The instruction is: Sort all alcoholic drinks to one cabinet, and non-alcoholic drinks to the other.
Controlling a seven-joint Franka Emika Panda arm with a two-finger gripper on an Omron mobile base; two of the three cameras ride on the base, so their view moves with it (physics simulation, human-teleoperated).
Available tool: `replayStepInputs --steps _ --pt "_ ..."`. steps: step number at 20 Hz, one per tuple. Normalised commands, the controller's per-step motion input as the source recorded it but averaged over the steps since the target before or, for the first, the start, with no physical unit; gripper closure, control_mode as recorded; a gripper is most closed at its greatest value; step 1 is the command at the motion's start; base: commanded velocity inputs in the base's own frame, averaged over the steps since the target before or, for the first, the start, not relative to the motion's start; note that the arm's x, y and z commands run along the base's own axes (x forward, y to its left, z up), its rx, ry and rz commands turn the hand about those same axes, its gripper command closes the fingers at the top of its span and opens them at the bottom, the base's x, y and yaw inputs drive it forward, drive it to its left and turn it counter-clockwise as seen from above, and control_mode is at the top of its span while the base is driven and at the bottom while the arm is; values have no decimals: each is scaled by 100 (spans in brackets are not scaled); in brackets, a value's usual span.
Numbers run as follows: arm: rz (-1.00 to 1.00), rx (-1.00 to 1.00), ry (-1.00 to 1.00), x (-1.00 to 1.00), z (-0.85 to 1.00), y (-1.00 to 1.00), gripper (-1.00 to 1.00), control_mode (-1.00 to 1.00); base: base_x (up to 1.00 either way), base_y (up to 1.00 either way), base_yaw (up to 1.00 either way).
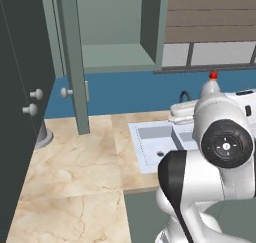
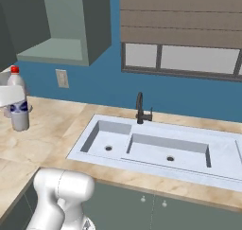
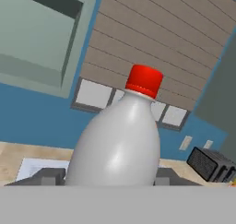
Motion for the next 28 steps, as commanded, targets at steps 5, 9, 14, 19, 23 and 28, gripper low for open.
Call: replayStepInputs --steps 5,9,14,19,23,28 --pt "24 0 -22 9 52 11 100 -100 0 0 0" --pt "29 0 -15 43 42 11 100 -100 0 0 0" --pt "24 0 -8 67 23 27 100 -100 0 0 0" --pt "18 0 -1 80 10 34 100 -100 0 0 0" --pt "13 0 0 80 0 45 100 -100 0 0 0" --pt "7 0 0 65 3 43 100 -100 0 0 0"
